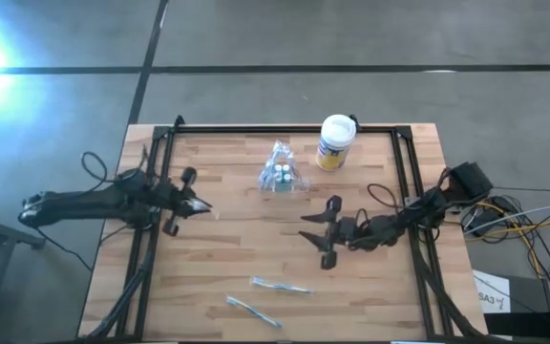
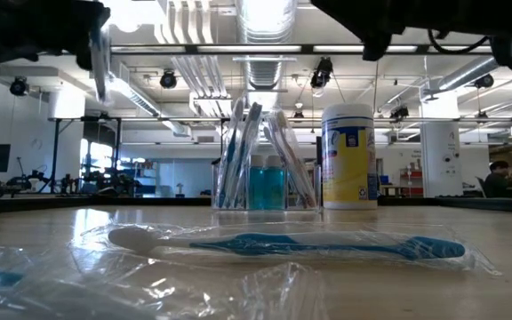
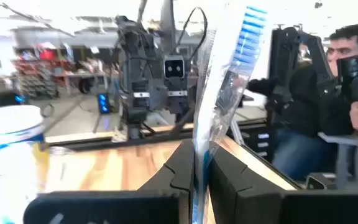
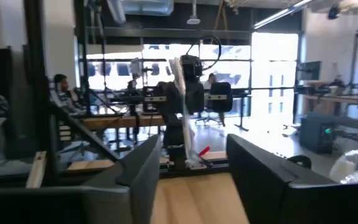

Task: Pick & Place toothbrushing station
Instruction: Put the blue toothbrush into the transparent organizer

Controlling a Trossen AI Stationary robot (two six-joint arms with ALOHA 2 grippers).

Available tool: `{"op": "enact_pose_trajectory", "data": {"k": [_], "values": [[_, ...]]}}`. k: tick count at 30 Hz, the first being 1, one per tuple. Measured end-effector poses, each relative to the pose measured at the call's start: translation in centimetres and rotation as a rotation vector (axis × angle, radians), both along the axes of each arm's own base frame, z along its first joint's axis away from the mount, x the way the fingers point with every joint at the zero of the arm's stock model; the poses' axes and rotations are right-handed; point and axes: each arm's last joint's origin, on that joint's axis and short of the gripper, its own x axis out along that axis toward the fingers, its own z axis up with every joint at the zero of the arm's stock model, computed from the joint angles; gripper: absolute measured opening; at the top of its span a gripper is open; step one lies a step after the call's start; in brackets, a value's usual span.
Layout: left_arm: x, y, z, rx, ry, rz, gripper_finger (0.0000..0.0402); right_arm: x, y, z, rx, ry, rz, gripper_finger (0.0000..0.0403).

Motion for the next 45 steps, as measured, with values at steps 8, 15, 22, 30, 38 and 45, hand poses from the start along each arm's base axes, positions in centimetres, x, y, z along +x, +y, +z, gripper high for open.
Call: {"op": "enact_pose_trajectory", "data": {"k": [8,15,22,30,38,45], "values": [[-1.6,0.9,-2.1,-0.006,-0.01,0.131,0.0025,-5.2,-2.6,-1.2,0.012,0.031,-0.002,0.0037],[-1.5,1.9,-2.6,0.008,0.015,0.232,0.0025,-7.1,-3.5,-2.4,-0.008,0.065,0.012,0.001],[-1.1,2.5,-2.9,0.032,0.04,0.261,0.0025,-8.5,-5.7,-1.8,-0.013,-0.018,-0.065,0.0008],[-1.2,2.4,-2.8,0.019,0.029,0.24,0.0027,-11.2,-8.1,-1.4,0.027,-0.113,-0.022,0.0008],[-1.2,2.3,-2.7,0.009,0.025,0.205,0.0026,-12.8,-9.0,-1.4,0.079,-0.041,-0.004,0.0008],[-1.3,2.5,-2.7,0.013,0.028,0.224,0.0026,-14.4,-9.4,-1.9,0.138,0.067,-0.015,0.0008]]}}
